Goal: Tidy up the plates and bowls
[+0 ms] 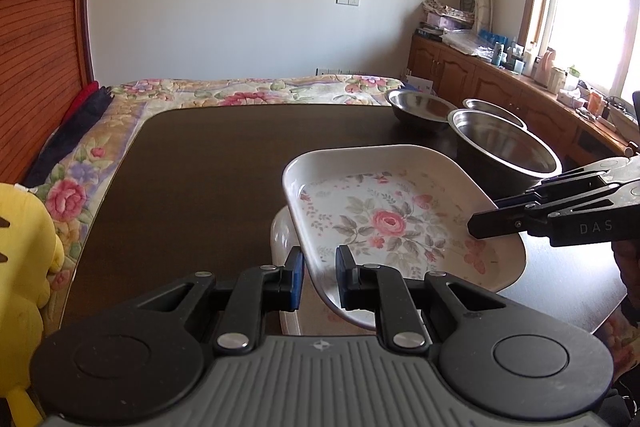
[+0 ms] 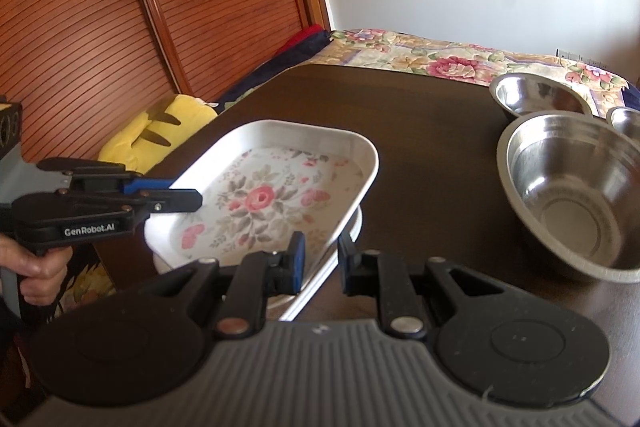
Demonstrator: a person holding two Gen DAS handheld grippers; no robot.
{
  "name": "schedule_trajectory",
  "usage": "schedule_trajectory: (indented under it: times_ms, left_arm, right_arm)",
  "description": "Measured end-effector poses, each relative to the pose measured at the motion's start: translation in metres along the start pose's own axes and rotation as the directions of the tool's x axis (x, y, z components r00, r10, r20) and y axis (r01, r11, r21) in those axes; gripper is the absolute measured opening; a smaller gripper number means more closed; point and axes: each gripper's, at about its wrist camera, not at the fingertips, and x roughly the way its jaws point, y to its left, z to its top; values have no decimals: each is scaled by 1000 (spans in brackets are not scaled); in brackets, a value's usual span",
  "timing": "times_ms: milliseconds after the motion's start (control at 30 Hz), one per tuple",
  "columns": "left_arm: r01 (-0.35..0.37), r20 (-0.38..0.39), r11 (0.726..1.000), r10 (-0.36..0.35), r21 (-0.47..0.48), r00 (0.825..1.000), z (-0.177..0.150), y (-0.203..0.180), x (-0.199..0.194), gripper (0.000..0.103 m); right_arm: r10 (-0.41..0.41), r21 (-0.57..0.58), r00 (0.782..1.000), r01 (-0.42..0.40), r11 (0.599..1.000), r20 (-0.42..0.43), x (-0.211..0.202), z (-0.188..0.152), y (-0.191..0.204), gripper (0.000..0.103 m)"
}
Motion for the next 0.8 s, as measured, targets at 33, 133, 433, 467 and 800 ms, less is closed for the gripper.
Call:
schedule_trajectory:
  times_ms: [33, 133, 433, 467, 800]
  left_arm:
    - [-1, -1, 1000, 1, 0, 1000, -1, 0, -1, 18]
    - [-2, -4, 1000, 2, -4, 1000, -3, 1, -2, 18]
    - [-18, -16, 1000, 18, 4, 1000, -6, 2, 3, 18]
    - [-18, -16, 1000, 18, 3, 1000, -6, 2, 3, 18]
    - [-23, -21, 1000, 23, -6, 1000, -8, 4, 4, 18]
  right_arm:
    - [1, 2, 1000, -1, 1000, 1, -1, -2, 1, 20]
    - [2, 4, 1000, -3, 1000, 6, 0, -7, 3, 20]
    - [9, 14, 1000, -9, 1000, 10, 4, -14, 4, 20]
    - [10, 14, 1000, -10, 1000, 10, 4, -14, 4, 20]
    - [9, -2, 1000, -9, 1000, 17, 4, -17, 6, 21]
